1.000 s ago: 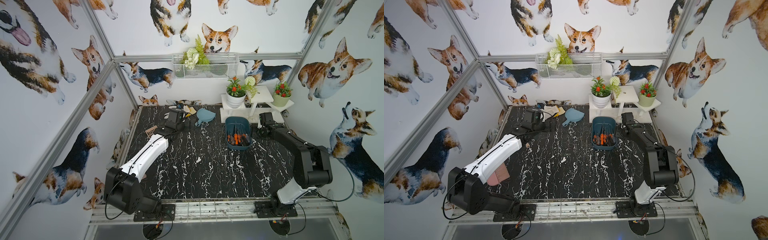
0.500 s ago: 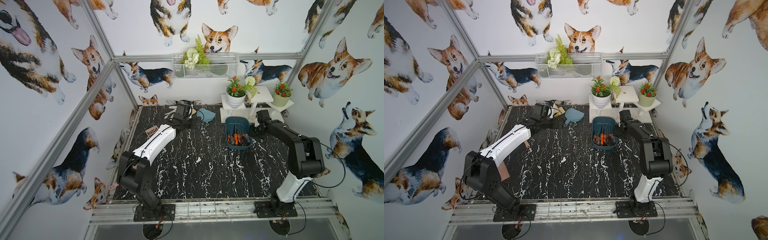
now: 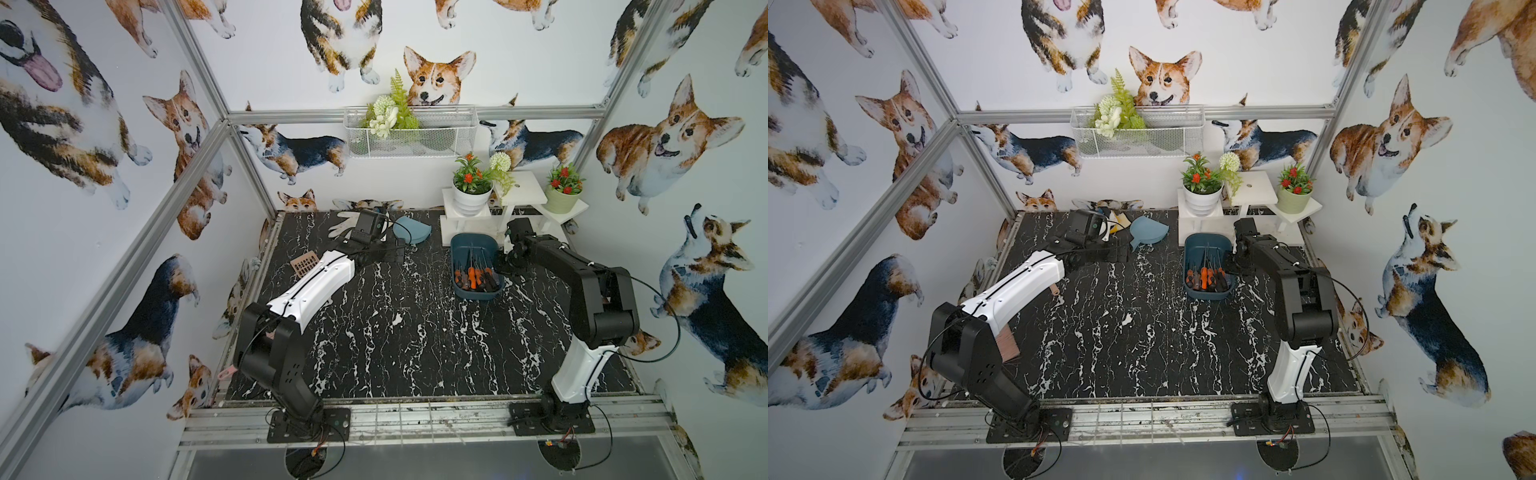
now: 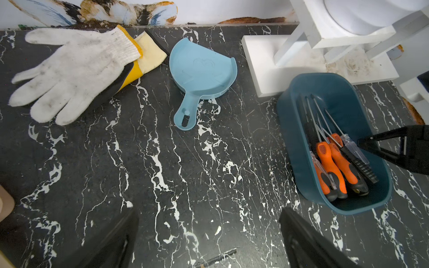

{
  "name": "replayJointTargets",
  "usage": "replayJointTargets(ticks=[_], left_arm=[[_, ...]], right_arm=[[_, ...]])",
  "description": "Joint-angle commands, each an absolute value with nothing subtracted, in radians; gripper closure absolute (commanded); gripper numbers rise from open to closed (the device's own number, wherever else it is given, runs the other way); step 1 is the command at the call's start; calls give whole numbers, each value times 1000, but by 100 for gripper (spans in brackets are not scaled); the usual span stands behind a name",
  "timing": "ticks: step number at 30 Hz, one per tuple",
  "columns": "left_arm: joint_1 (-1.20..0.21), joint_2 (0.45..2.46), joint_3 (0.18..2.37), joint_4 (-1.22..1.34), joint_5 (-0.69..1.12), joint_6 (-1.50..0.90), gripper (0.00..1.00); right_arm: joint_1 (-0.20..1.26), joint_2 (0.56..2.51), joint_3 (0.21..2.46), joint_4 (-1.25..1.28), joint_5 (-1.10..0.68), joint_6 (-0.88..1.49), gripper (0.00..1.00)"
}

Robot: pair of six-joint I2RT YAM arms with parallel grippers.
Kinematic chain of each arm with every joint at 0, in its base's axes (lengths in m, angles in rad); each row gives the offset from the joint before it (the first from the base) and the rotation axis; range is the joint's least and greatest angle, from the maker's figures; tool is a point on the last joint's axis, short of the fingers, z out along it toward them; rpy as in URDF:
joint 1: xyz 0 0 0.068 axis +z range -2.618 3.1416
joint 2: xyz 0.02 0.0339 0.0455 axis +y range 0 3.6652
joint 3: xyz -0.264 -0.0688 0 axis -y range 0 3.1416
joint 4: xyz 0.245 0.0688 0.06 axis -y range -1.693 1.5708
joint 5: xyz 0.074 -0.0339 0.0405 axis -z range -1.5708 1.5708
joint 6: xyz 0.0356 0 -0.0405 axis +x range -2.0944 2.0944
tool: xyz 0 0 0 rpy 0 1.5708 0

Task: Take out the screwdriver from the storage box
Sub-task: Move the storage box to the center of the board.

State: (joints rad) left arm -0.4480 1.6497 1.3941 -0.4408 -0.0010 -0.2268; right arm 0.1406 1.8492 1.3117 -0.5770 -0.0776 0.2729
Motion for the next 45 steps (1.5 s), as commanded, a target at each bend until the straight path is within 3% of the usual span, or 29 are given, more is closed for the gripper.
replayJointTargets(ticks=[1,6,25,45], left_arm=[[-449,1650,1433,-486,-4,-222,0],[-449,1654,1502,-530,-2,-252,0],[-462,1667,1408,-512,-49,-389,0],[-485,1497,1174,-515,-101,-540,0]], right_arm=[[152,1852,1321,-632,-80,239,84],[168,1848,1322,-649,-77,225,100],[345,1799,1271,-632,-177,257,100],[598,1872,1358,-609,-182,365,100]])
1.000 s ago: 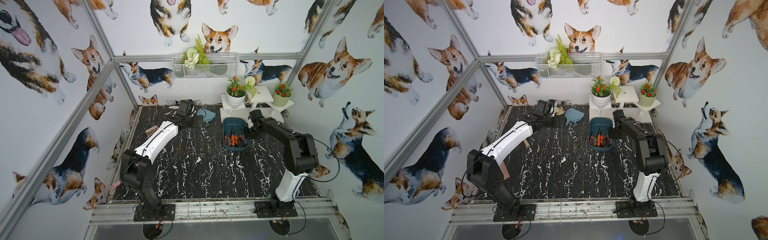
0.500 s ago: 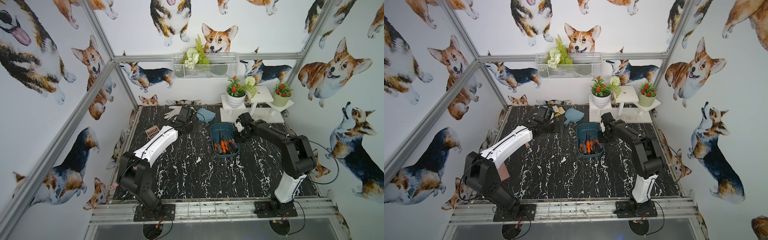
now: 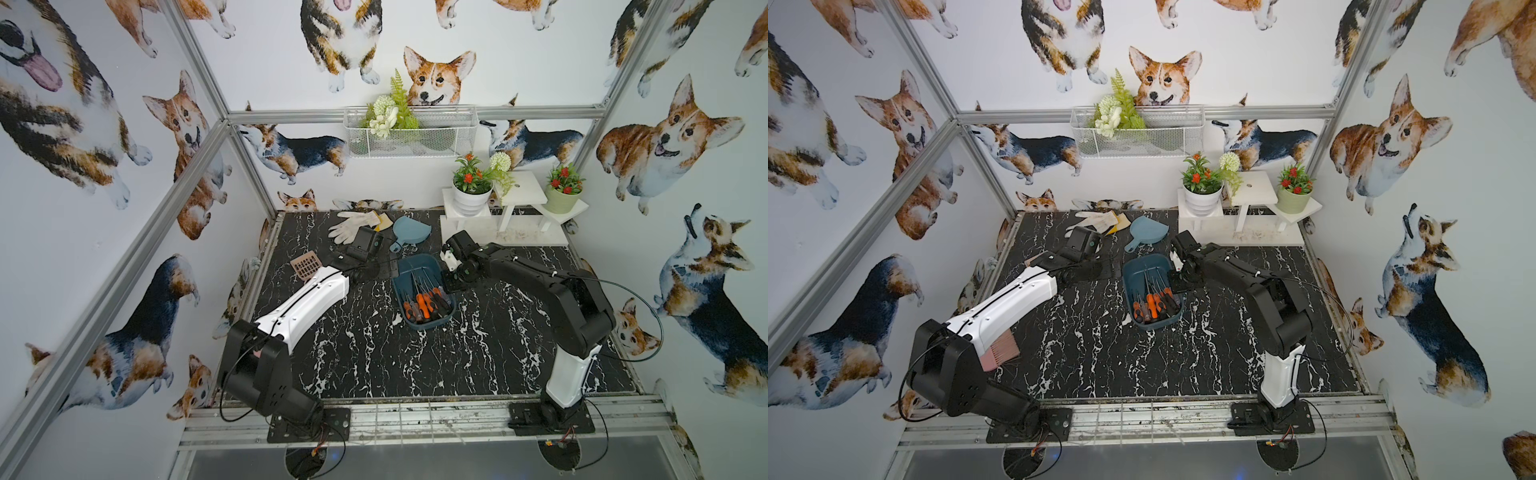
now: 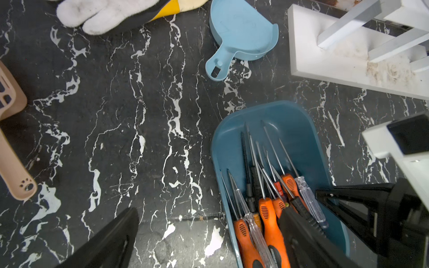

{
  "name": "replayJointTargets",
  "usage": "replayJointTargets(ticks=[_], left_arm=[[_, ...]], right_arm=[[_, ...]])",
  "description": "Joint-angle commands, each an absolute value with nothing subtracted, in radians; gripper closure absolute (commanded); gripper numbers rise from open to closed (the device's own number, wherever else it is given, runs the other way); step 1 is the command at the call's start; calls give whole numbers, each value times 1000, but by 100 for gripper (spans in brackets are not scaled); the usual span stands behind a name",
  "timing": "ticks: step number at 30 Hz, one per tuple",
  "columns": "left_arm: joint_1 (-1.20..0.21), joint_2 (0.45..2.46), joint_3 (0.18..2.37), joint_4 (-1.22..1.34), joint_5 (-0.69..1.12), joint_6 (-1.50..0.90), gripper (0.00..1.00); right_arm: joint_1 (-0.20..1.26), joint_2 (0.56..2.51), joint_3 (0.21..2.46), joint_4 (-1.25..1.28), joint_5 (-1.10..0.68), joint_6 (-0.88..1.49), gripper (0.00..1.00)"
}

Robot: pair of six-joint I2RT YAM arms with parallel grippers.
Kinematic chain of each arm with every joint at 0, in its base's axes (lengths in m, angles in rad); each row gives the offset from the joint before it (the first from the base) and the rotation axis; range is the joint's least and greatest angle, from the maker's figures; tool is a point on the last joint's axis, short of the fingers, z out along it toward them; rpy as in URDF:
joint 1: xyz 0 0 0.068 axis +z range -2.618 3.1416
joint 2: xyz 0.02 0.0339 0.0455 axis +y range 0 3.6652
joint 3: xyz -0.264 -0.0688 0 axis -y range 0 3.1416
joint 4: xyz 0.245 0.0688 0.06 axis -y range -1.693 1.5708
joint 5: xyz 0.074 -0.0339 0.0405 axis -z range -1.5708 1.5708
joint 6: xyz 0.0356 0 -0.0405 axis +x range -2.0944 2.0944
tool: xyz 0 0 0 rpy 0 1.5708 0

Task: Take out the screwdriver from the storage box
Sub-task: Move the storage box to the center of the board, then pick up the storage box at the center of the board.

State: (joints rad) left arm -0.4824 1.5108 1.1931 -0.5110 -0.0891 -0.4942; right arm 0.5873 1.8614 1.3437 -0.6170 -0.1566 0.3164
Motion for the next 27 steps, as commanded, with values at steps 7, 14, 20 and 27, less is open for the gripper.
replayJointTargets(ticks=[7,14,20,27], left_arm=[[-494,1475,1112,-508,-71,-622,0],[-527,1509,1103,-505,-38,-646,15],[-544,1578,1134,-547,-59,-678,18],[-549,1687,1182,-565,-72,-706,20]], right_arm=[[618,1877,1347,-592,-184,433,100],[618,1809,1325,-570,-144,443,81],[618,1758,1336,-567,-123,454,52],[618,1719,1337,-589,-134,430,41]])
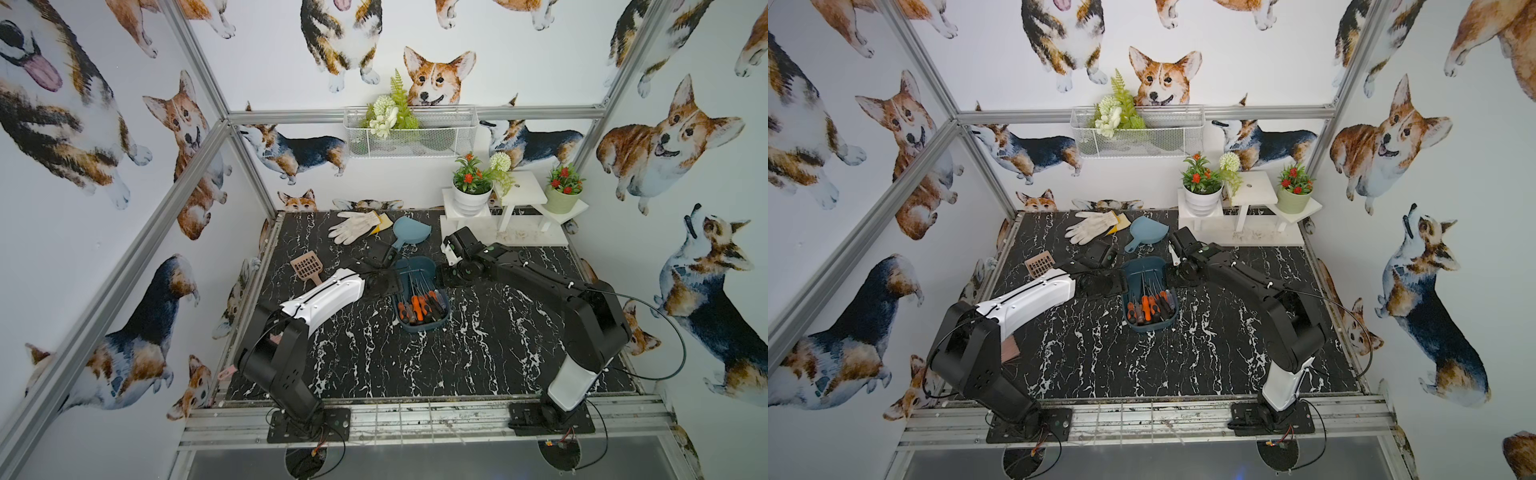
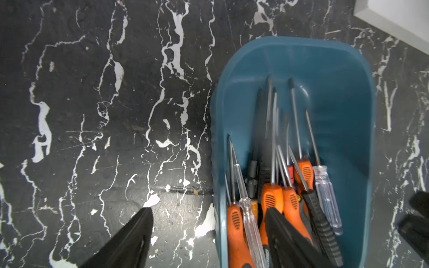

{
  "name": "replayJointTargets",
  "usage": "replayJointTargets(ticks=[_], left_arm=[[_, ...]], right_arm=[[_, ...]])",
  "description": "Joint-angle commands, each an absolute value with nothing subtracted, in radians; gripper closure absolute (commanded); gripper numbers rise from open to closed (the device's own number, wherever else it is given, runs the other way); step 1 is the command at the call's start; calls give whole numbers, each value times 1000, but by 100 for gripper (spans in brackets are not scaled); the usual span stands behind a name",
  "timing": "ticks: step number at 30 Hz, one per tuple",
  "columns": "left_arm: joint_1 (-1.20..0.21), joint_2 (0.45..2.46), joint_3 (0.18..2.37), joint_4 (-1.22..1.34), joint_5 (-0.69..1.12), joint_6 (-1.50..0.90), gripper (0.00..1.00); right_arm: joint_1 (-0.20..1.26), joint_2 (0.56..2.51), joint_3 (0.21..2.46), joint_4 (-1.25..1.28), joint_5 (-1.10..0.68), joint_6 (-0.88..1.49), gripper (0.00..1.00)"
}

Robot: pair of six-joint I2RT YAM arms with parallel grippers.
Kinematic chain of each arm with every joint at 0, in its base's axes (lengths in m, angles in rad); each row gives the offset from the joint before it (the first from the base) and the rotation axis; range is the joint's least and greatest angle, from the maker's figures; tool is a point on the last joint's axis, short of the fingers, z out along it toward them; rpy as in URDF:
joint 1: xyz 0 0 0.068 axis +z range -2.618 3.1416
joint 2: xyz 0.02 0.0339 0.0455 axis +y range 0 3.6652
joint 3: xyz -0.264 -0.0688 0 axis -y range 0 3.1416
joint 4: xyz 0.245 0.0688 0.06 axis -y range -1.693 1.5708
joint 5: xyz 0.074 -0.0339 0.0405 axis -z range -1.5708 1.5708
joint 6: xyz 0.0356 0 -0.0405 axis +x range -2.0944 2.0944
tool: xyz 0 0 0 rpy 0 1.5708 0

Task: Take out the screwdriver from the storage box
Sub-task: Pick up the storage box at the center of the board.

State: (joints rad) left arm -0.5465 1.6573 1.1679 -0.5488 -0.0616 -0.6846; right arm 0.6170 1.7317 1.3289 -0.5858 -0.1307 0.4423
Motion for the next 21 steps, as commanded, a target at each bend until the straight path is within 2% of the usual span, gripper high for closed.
replayJointTargets(ticks=[1,5,16,19,21], left_arm=[[-550,1699,1185,-556,-65,-706,22],[-552,1746,1203,-541,-43,-703,26],[-554,1802,1202,-508,-22,-715,55],[-555,1806,1196,-497,-10,-730,57],[-556,1811,1195,-495,-8,-735,63]], right_arm=[[621,1713,1338,-598,-140,420,41],[629,1679,1335,-637,-156,392,41],[734,1637,1304,-695,-195,386,38],[750,1656,1291,-694,-192,396,38],[758,1673,1289,-695,-191,403,38]])
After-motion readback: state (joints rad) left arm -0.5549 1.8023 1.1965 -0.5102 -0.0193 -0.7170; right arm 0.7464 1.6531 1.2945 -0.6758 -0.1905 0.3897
